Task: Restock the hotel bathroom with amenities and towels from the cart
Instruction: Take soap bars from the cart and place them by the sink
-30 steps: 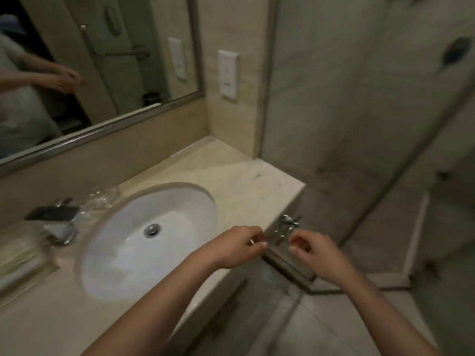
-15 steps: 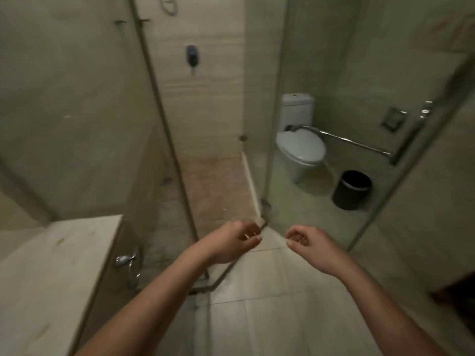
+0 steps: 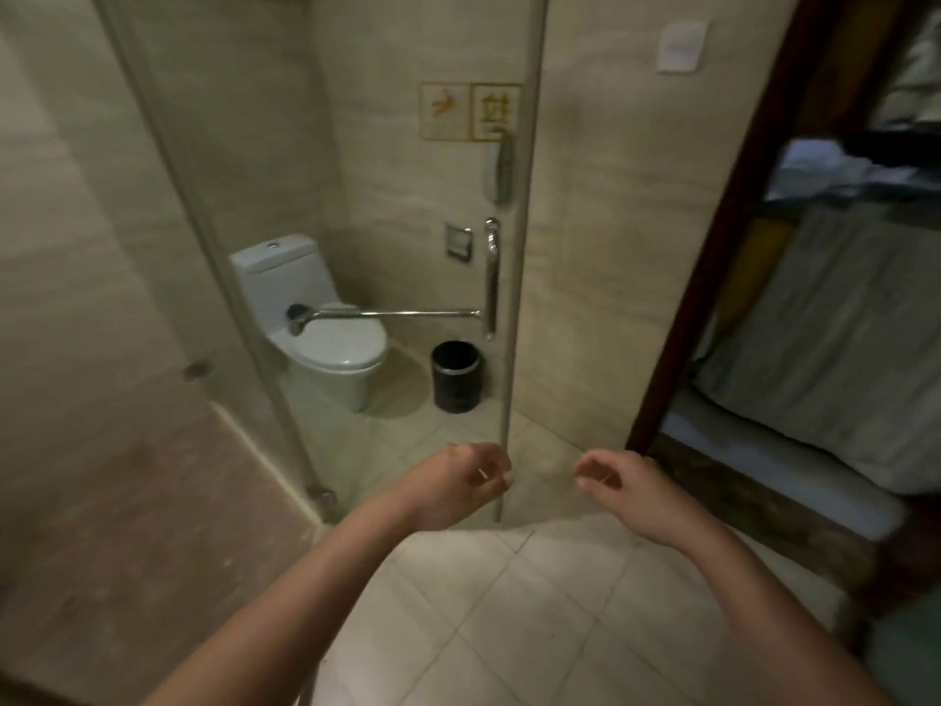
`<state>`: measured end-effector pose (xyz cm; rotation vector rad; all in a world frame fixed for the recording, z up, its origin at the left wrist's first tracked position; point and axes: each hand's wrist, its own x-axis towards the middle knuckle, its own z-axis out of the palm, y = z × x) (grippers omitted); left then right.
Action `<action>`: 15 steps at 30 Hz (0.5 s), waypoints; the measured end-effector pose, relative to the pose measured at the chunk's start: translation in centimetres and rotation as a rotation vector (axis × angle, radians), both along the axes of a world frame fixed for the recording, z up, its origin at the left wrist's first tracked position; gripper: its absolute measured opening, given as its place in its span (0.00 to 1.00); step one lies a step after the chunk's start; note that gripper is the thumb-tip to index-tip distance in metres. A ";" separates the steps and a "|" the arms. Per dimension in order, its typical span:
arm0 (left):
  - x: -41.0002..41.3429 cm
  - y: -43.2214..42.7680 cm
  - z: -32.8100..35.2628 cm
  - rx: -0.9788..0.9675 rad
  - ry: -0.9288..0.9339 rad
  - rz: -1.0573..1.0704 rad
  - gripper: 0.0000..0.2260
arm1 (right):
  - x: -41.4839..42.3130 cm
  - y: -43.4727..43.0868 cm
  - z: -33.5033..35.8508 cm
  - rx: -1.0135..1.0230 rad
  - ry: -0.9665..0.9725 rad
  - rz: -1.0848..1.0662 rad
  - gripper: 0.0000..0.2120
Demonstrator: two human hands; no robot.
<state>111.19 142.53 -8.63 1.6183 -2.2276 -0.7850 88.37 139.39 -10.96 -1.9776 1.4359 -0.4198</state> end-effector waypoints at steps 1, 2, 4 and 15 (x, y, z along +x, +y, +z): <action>0.1 -1.2 0.3 -0.011 0.003 -0.037 0.12 | -0.2 -0.3 0.4 -0.009 -0.004 -0.035 0.04; 0.1 -2.2 0.5 -0.022 0.008 -0.073 0.12 | -0.5 -0.6 0.8 -0.019 -0.007 -0.069 0.04; 0.2 -4.2 0.8 -0.036 0.018 -0.138 0.13 | -1.0 -0.9 1.4 -0.030 -0.010 -0.142 0.05; -3.8 -12.6 1.5 -0.014 0.036 -0.403 0.14 | -5.3 -2.2 1.2 -0.013 -0.102 -0.457 0.03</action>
